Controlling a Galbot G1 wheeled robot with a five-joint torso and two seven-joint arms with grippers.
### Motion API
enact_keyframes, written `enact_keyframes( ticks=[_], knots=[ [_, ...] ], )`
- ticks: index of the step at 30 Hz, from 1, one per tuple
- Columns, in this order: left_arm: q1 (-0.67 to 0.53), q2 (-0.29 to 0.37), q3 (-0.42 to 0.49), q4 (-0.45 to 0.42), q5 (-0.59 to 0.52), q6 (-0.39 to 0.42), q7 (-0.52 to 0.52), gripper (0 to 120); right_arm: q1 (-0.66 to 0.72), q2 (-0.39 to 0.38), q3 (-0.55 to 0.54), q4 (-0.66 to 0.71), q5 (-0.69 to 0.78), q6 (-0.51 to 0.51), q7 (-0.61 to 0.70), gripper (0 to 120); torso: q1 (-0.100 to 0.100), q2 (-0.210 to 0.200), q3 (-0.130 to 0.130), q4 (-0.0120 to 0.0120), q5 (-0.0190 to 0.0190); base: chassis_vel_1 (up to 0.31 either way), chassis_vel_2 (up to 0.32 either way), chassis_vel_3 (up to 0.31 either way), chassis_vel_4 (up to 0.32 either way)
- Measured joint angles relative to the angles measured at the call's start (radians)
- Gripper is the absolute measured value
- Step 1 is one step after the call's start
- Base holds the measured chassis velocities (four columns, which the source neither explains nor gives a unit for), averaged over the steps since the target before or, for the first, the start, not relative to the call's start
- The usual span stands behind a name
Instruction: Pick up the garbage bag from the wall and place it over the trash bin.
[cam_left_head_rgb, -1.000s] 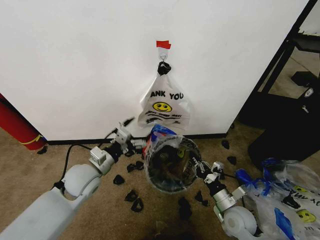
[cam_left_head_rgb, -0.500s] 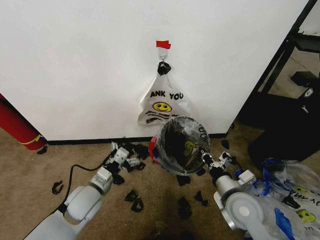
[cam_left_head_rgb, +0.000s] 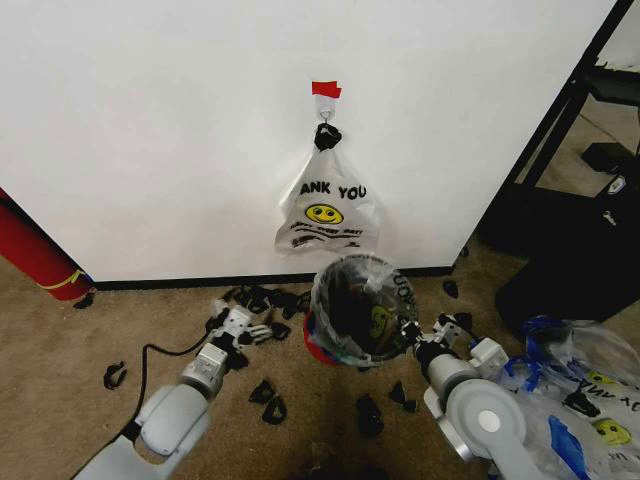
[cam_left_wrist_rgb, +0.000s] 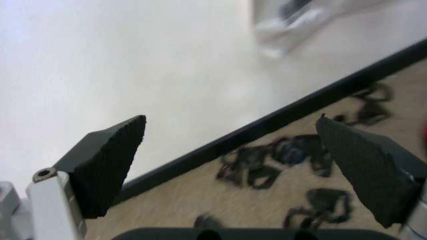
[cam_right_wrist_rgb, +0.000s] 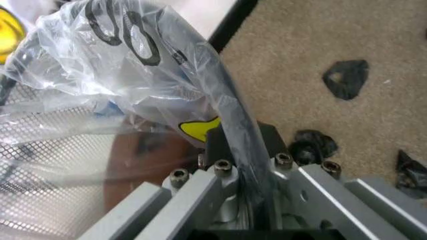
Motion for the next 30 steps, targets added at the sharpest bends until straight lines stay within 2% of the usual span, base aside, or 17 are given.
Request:
enact_keyframes(
  ticks=[5,11,12,13,18,20,21,24,26,30],
  knots=[
    [0.034,-0.051,-0.006,-0.014,0.035,-0.012,-0.027,100,0.024,0.035,-0.02,-0.041,-0.033,-0.04,0.039,0,0.0,0.0,0.0,-0.0001,-0.0001,0.0,0.0,0.0,0.0],
    [0.053,-0.072,0.002,-0.046,0.037,-0.023,-0.022,100,0.078,0.058,-0.054,-0.145,-0.127,-0.071,0.026,0,0.0,0.0,0.0,-0.0001,0.0001,0.0,0.0,0.0,0.0],
    [0.054,-0.073,0.002,-0.048,0.037,-0.024,-0.021,100,0.084,0.058,-0.058,-0.153,-0.137,-0.072,0.019,5,0.0,0.0,0.0,-0.0001,0.0001,0.0,0.0,0.0,0.0],
    [0.054,-0.073,0.002,-0.048,0.037,-0.024,-0.021,100,0.084,0.058,-0.058,-0.153,-0.137,-0.072,0.019,5,0.0,0.0,0.0,-0.0001,0.0001,0.0,0.0,0.0,0.0],
    [0.066,-0.076,0.008,-0.062,0.037,-0.03,-0.014,100,0.077,0.035,-0.072,-0.157,-0.163,-0.078,-0.02,29,0.0,0.0,0.0,0.0,0.0001,0.0,0.0,0.0,0.0],
    [0.066,-0.077,0.009,-0.062,0.037,-0.031,-0.014,100,0.073,0.031,-0.073,-0.155,-0.165,-0.078,-0.022,30,0.0,0.0,0.0,0.0,0.0001,0.0,0.0,0.0,0.0],
    [0.067,-0.08,0.012,-0.062,0.037,-0.033,-0.013,100,0.064,0.022,-0.073,-0.149,-0.17,-0.079,-0.024,35,0.0,0.0,0.0,-0.0001,0.0001,0.0,0.0,0.0,0.0],
    [0.067,-0.086,0.015,-0.063,0.036,-0.039,-0.012,100,0.023,-0.013,-0.067,-0.097,-0.182,-0.079,-0.016,50,0.0,0.0,0.0,-0.0001,0.0001,0.0,0.0,0.0,0.0],
    [0.067,-0.087,0.015,-0.063,0.036,-0.041,-0.011,100,0.01,-0.024,-0.063,-0.077,-0.182,-0.079,-0.009,53,0.0,0.0,0.0,-0.0002,0.0001,0.0,0.0,0.0,0.0],
    [0.071,-0.093,0.016,-0.063,0.036,-0.046,-0.009,100,-0.031,-0.055,-0.05,0.0,-0.181,-0.08,0.002,70,0.0,0.0,0.0,-0.0002,0.0,0.0,0.0,0.0,0.0]
  ],
)
